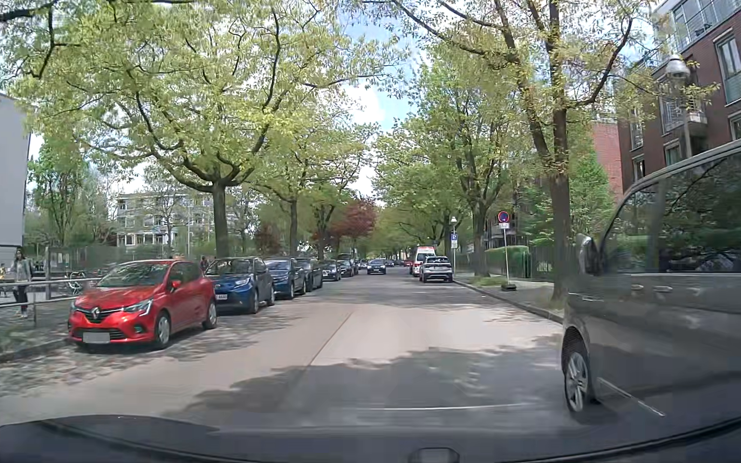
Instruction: Follow the waypoints while adhering to traffic rules and regulations
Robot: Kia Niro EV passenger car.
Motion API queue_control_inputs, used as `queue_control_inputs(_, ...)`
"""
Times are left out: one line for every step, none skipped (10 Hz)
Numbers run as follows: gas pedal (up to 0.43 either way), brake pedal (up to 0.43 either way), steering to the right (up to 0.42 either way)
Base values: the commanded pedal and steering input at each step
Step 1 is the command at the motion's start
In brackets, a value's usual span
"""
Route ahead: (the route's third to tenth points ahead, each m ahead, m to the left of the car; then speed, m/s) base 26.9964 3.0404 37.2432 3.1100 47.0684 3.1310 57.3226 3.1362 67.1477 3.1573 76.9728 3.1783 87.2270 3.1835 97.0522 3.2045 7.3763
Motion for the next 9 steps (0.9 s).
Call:
queue_control_inputs(0.0, 0.018, 0.001)
queue_control_inputs(0.0, 0.018, 0.007)
queue_control_inputs(0.0, 0.018, 0.015)
queue_control_inputs(0.0, 0.018, 0.026)
queue_control_inputs(0.0, 0.043, 0.031)
queue_control_inputs(0.0, 0.079, 0.033)
queue_control_inputs(0.0, 0.134, 0.033)
queue_control_inputs(0.0, 0.171, 0.034)
queue_control_inputs(0.0, 0.183, 0.034)
